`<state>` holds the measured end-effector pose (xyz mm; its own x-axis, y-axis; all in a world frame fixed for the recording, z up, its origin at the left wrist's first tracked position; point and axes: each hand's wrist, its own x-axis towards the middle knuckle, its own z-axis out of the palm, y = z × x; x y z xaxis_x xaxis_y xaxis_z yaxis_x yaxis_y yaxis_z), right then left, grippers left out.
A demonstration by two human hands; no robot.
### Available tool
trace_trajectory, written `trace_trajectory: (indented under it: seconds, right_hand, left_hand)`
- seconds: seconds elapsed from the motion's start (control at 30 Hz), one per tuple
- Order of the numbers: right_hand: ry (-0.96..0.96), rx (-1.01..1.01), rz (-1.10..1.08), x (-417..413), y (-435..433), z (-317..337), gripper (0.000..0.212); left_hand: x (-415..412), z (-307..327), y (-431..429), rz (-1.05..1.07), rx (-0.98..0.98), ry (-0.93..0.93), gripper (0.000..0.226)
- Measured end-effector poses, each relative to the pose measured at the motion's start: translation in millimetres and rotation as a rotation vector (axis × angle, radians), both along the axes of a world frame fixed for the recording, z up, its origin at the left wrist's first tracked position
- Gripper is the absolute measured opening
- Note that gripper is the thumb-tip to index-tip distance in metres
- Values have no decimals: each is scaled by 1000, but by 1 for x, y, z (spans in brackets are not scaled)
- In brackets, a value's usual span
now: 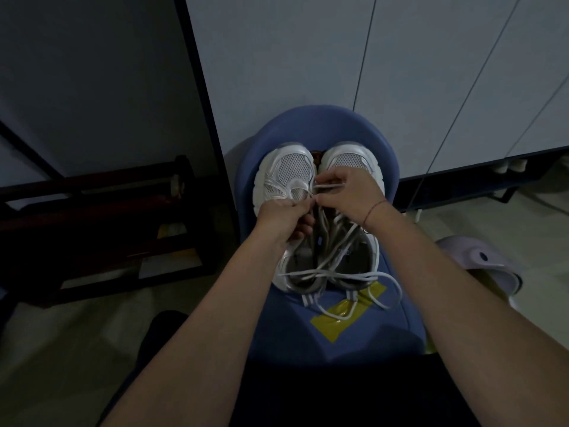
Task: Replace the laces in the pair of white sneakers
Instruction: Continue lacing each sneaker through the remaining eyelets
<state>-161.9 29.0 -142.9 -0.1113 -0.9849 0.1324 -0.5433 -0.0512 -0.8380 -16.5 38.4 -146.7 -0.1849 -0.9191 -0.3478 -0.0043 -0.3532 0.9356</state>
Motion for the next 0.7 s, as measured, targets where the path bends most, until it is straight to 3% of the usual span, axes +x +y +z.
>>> trace_trajectory:
  seconds: [0.13,0.3,0.37,0.5,0.7]
  right_hand:
    - [-9,0,-13,0,-1,-1,32]
    - [6,-9,-16,-1,-1,-2,32]
    - [12,-12,-20,0,-1,-3,32]
    - [40,-20,-32,2,0,-2,33]
    - [65,-23,-28,4,1,0,31]
  left_hand:
    - [13,3,1,-238,-54,-184,23]
    - [31,4,19,-917,-43,-490,17]
    - [36,3,27,-1058,-39,-566,17]
    - [44,4,30,-891,-71,-586,18]
    - [32,9,19,-234,-185,-324,25]
